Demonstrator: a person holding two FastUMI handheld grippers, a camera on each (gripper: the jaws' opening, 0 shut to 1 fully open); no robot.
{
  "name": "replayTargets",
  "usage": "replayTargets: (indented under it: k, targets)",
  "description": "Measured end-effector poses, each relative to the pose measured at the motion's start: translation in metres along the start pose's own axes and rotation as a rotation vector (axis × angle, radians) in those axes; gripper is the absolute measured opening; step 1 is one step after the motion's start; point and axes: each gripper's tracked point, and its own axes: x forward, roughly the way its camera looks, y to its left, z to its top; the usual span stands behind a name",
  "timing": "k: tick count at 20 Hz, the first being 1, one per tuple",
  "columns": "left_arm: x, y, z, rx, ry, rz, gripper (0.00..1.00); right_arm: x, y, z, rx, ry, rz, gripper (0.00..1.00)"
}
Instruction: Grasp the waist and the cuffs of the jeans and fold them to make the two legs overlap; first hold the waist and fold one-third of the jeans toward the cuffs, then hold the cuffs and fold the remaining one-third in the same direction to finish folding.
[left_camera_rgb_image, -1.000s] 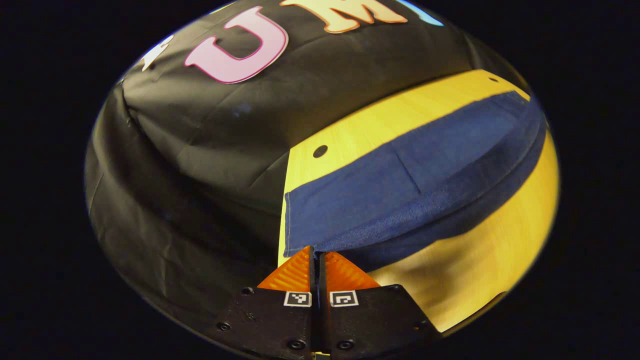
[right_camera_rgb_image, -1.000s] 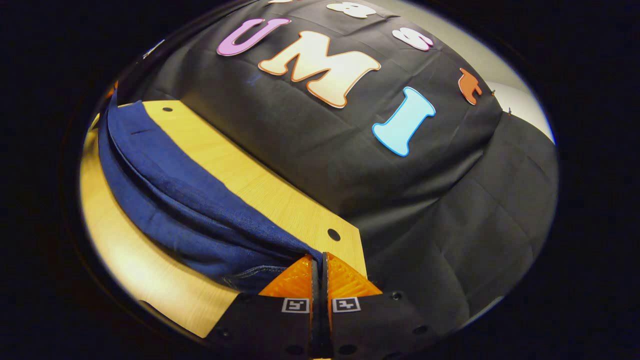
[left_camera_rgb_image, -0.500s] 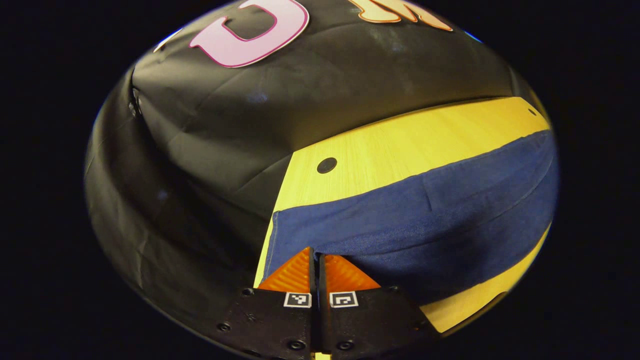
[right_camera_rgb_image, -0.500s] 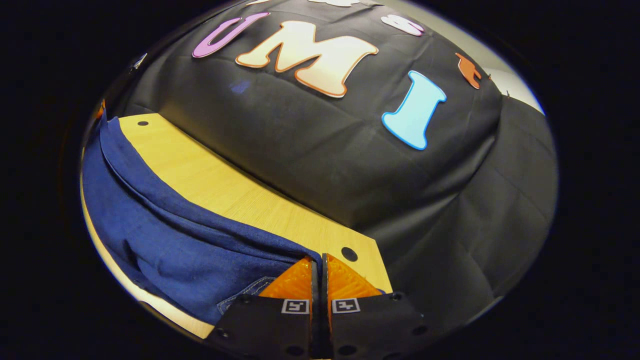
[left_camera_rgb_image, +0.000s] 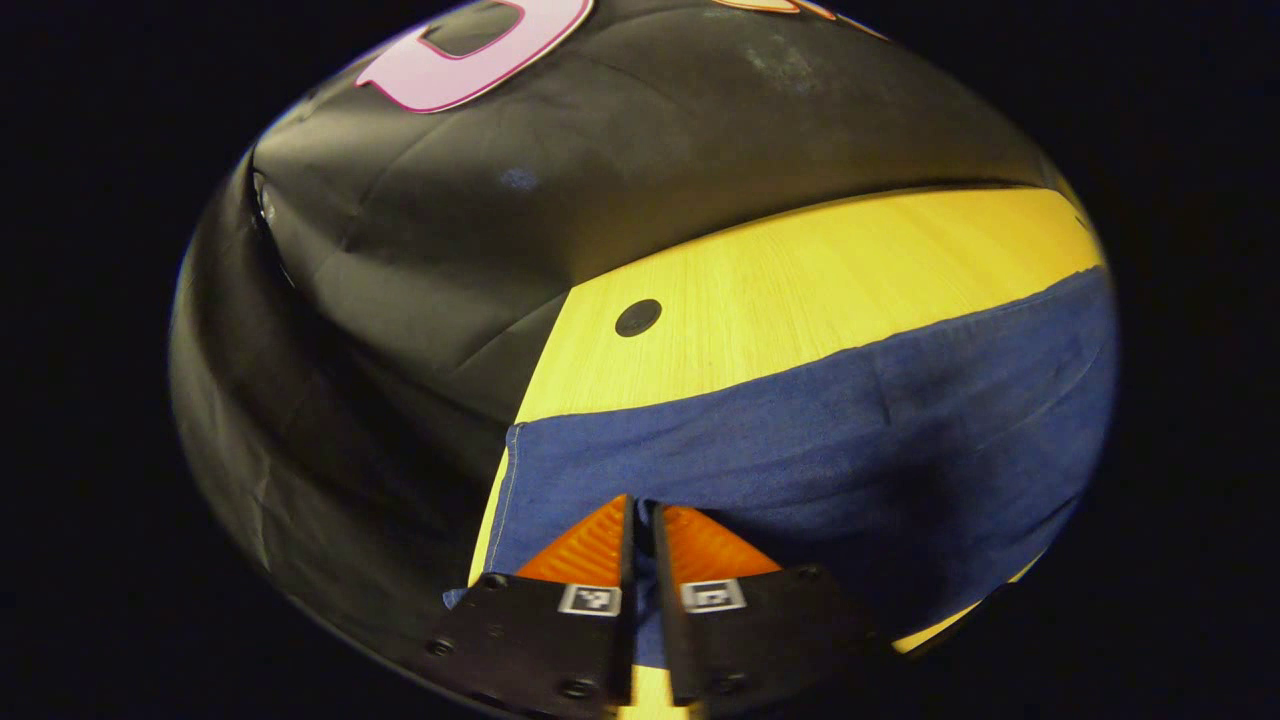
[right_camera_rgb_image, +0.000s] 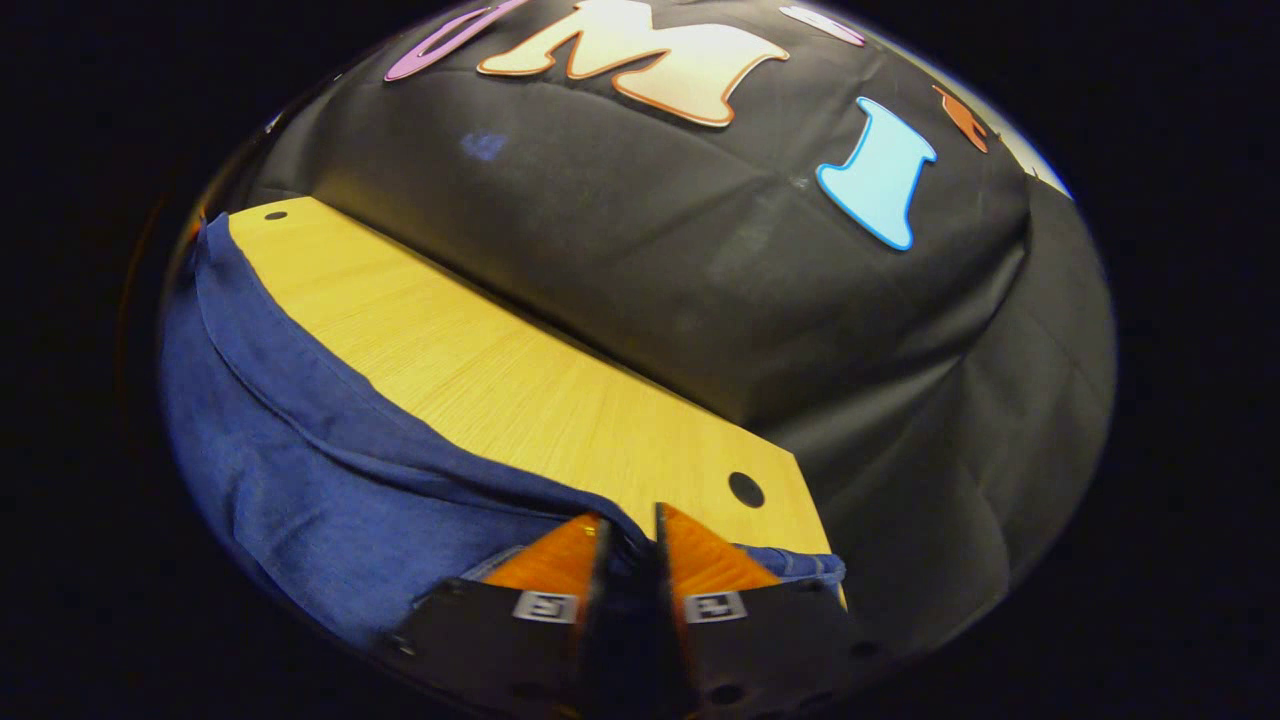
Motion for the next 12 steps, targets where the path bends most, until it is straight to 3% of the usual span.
replayTargets:
  k: [3, 4, 7, 12]
  targets:
    - [-0.020, 0.004, 0.020, -0.058, -0.093, 0.000, 1.00, -0.013, -0.023, 0.012, 0.136, -0.018, -0.015, 1.00]
    - [-0.030, 0.003, 0.030, -0.081, -0.133, -0.008, 0.95, -0.019, -0.035, 0.014, 0.180, -0.020, -0.031, 1.00]
    - [-0.062, -0.004, 0.056, -0.144, -0.237, -0.052, 0.95, -0.034, -0.068, 0.008, 0.327, -0.004, -0.076, 0.99]
    - [-0.111, -0.018, 0.094, -0.230, -0.364, -0.169, 0.95, -0.052, -0.112, -0.060, 0.541, 0.128, -0.160, 0.99]
